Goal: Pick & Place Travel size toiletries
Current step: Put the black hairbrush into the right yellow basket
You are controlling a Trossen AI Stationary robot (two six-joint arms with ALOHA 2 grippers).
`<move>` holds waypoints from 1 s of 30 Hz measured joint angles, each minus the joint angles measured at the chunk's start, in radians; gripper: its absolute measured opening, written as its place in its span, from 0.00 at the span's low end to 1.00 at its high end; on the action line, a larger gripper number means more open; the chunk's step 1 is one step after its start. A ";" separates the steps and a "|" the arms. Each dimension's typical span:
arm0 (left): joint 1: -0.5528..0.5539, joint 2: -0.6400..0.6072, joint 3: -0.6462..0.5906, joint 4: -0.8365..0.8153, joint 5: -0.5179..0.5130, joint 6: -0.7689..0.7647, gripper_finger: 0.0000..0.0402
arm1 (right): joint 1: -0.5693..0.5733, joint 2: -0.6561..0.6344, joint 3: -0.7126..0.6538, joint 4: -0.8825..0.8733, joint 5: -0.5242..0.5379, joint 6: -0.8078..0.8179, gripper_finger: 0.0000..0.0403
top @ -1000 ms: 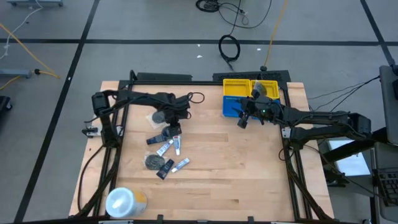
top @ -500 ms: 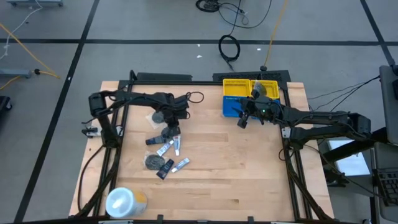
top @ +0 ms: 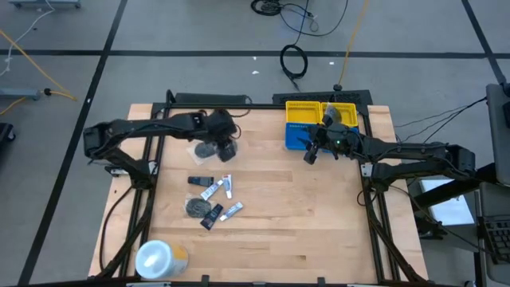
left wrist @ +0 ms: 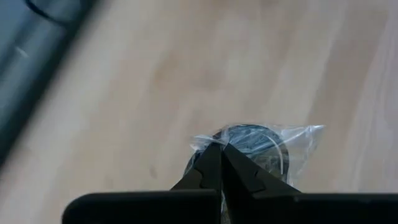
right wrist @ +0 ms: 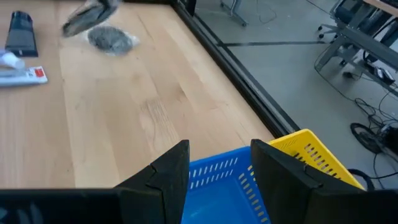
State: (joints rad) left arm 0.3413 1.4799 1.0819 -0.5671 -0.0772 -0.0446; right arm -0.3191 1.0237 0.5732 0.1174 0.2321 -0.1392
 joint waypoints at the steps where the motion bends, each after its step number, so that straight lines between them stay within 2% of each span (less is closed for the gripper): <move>1: -0.007 -0.017 0.001 0.037 -0.029 -0.013 0.00 | 0.000 0.000 0.000 0.011 -0.001 0.006 0.40; 8: -0.061 -0.071 0.002 0.349 -0.163 0.004 0.00 | 0.001 0.000 0.000 0.141 -0.102 0.050 0.40; 16: -0.111 -0.072 0.002 0.655 -0.299 0.082 0.00 | 0.001 0.000 0.000 0.294 -0.106 0.078 0.40; 24: -0.137 -0.056 0.002 0.908 -0.318 0.136 0.00 | 0.015 0.001 0.000 0.407 -0.106 0.078 0.40; 30: -0.155 0.004 0.002 1.052 -0.318 0.168 0.00 | 0.053 0.029 0.002 0.485 -0.104 0.071 0.40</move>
State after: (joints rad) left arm 0.1862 1.4843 1.0843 0.4850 -0.3953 0.1237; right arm -0.2660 1.0529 0.5749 0.6025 0.1276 -0.0685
